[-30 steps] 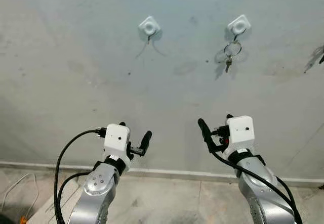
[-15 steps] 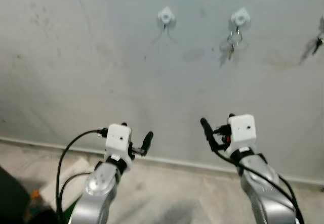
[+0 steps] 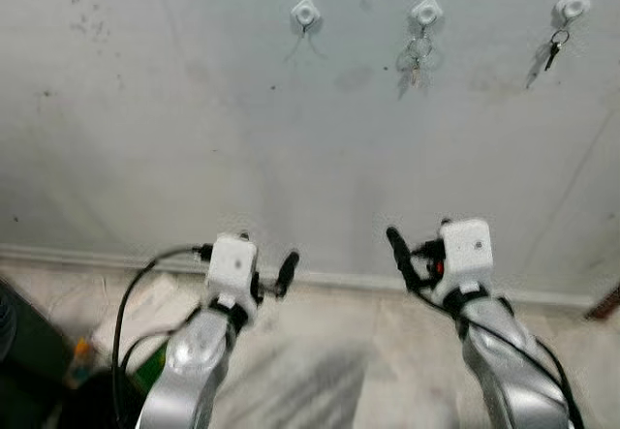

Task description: Hang keys on a hook

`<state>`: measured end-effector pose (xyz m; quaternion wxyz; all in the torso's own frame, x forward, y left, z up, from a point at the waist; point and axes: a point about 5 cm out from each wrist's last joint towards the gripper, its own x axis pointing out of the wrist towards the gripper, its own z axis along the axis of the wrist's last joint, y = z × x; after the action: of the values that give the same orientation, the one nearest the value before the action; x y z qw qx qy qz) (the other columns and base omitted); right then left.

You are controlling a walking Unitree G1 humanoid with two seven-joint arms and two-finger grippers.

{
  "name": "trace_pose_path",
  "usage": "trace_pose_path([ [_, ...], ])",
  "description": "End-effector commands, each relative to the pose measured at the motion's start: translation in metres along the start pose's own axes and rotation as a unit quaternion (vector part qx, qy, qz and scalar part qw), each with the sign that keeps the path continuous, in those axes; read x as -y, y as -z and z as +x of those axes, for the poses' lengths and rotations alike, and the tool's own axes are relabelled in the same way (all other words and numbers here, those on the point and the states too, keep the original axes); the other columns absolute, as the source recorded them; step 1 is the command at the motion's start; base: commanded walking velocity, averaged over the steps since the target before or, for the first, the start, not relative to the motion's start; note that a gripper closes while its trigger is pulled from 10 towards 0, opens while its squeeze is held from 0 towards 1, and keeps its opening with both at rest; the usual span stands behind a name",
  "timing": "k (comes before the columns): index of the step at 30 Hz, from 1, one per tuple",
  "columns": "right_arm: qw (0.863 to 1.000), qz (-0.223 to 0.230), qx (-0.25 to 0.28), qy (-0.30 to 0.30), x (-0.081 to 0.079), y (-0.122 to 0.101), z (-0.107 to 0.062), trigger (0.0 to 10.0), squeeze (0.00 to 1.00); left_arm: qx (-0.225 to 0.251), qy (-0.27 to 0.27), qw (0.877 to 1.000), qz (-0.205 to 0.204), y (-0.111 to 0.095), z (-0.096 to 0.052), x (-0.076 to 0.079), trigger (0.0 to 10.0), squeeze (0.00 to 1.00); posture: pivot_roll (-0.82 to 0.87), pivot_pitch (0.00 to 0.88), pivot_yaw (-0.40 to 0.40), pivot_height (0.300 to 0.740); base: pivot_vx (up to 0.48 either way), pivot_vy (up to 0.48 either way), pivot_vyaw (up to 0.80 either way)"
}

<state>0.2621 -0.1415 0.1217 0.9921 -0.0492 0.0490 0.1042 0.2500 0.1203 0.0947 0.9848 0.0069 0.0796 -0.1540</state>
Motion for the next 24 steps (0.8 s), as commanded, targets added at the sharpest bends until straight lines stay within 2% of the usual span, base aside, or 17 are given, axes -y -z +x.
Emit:
trace_pose_path([
  [1, 1.0, -0.005, -0.002, 0.004, 0.0036, 0.0002, -0.0008, 10.0, 0.0, -0.001, 0.0, 1.0, 0.004, -0.0001, 0.0006, 0.0005, 10.0, 0.0, -0.03, 0.0, 0.091, 0.74, -0.315, 0.0, 0.0],
  [5, 1.0, -0.005, -0.003, 0.004, 0.0039, 0.0003, -0.0009, 10.0, 0.0, -0.001, 0.005, 1.0, 0.003, 0.0004, 0.0004, 0.0019, 10.0, 0.0, -0.03, 0.0, 0.091, 0.74, -0.292, 0.0, 0.0],
  [13, 1.0, -0.003, -0.008, 0.004, 0.0032, 0.0012, -0.0007, 10.0, 0.0, 0.007, 0.015, 1.0, -0.002, -0.0015, 0.0007, 0.0032, 10.0, 0.0, -0.03, 0.0, 0.091, 0.74, 0.0, 0.0, 0.0],
  [24, 1.0, -0.003, -0.009, 0.005, 0.0029, 0.0009, 0.0002, 10.0, 0.0, 0.008, 0.029, 0.999, -0.014, -0.0027, 0.0021, 0.0042, 10.0, 0.0, -0.03, 0.0, 0.092, 0.74, 0.0, 0.0, -0.78],
])
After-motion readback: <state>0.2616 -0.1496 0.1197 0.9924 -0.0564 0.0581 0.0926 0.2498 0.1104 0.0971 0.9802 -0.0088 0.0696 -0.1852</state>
